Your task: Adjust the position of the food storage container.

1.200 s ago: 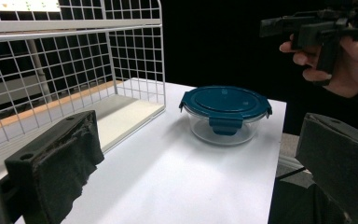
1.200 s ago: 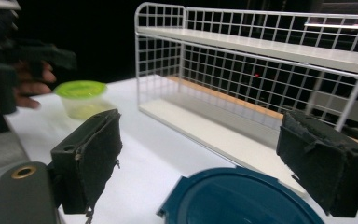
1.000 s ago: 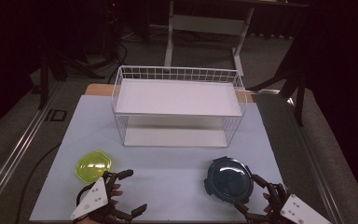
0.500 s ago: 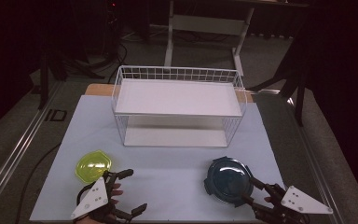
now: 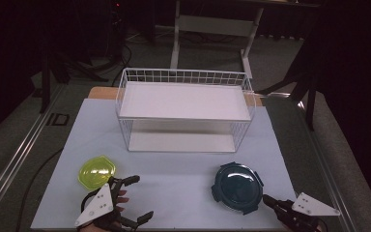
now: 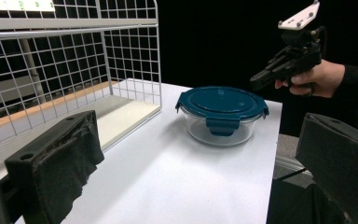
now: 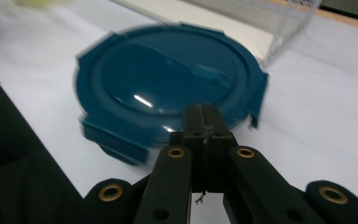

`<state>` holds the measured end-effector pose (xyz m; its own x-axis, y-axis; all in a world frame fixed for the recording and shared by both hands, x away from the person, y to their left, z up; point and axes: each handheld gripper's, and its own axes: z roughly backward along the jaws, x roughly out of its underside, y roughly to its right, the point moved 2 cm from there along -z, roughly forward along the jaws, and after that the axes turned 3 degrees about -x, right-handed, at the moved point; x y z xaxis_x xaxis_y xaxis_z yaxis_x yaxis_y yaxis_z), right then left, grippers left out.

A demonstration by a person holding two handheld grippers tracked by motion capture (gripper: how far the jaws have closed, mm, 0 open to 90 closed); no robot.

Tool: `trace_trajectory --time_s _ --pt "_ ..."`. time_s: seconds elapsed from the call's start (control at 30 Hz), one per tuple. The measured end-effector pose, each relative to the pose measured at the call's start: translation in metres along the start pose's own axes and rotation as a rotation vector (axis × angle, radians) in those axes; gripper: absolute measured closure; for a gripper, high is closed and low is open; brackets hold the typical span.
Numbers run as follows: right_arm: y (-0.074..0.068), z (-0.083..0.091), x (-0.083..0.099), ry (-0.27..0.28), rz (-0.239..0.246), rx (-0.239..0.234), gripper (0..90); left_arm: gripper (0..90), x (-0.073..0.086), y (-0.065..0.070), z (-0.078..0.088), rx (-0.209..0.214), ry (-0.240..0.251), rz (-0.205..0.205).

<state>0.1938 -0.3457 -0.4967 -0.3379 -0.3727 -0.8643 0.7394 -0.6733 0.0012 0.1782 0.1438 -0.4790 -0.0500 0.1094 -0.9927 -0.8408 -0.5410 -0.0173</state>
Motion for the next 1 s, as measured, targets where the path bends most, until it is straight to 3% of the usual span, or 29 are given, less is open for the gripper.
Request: trace_trajectory --time_s 0.2,0.47,0.6,0.73,0.9,1.0 --pt "0.010 -0.005 0.010 -0.023 -0.019 -0.002 90.0 0.0 0.001 0.000 -0.001 0.002 -0.001 0.002" --pt "0.010 -0.008 0.012 -0.011 -0.001 -0.021 90.0 0.0 0.002 0.000 -0.002 0.006 -0.005 0.004" --pt "0.009 -0.008 0.011 -0.010 -0.014 -0.028 90.0 0.0 0.002 0.002 -0.003 0.009 -0.009 -0.003" --pt "0.007 -0.012 0.011 0.000 -0.026 -0.063 90.0 0.0 0.002 0.001 -0.004 0.010 -0.010 -0.001" --pt "-0.001 -0.024 0.005 -0.019 -0.001 -0.102 90.0 0.0 0.001 0.002 -0.003 0.010 -0.009 -0.003" --pt "0.001 -0.027 0.001 0.016 -0.030 -0.130 90.0 0.0 0.002 0.001 -0.003 0.008 -0.008 -0.001"
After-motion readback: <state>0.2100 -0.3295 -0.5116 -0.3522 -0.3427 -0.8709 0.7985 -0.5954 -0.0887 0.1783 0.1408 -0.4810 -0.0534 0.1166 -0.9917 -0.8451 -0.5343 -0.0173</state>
